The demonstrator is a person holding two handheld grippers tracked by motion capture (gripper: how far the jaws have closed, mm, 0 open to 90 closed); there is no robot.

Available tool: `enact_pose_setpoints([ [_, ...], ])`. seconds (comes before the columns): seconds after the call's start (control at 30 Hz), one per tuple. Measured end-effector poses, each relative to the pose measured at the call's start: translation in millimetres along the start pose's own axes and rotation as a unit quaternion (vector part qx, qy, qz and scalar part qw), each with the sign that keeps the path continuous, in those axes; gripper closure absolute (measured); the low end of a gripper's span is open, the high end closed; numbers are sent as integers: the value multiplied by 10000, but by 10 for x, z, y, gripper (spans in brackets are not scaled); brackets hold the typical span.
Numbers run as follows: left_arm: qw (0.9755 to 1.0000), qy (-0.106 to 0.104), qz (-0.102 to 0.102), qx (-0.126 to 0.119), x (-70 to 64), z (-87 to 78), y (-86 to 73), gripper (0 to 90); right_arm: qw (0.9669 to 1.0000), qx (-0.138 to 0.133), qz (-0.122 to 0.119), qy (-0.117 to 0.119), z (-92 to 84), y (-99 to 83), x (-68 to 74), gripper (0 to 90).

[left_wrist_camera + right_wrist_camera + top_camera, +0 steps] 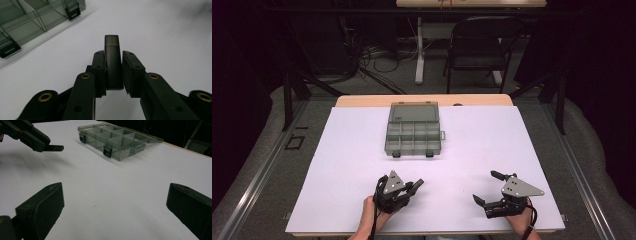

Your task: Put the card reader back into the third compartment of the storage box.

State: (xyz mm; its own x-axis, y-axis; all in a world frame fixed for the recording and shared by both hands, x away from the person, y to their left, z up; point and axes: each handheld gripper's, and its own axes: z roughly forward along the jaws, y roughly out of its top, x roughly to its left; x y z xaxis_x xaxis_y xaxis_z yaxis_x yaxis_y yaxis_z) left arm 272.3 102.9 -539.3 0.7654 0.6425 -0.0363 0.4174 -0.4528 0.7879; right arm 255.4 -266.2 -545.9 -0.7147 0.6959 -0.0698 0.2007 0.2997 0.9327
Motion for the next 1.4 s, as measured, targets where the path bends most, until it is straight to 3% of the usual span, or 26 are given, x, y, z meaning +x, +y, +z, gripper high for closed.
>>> enact_pose_setpoints([
  [0.87, 9997, -51, -103, -227, 130, 44, 243, 729, 9999, -93, 34, -49, -27, -21, -27, 3],
  [1.4, 9992, -106, -223, -307, 285, 52, 348, 730, 10000, -65, 42, -40, -28, -25, -29, 4],
])
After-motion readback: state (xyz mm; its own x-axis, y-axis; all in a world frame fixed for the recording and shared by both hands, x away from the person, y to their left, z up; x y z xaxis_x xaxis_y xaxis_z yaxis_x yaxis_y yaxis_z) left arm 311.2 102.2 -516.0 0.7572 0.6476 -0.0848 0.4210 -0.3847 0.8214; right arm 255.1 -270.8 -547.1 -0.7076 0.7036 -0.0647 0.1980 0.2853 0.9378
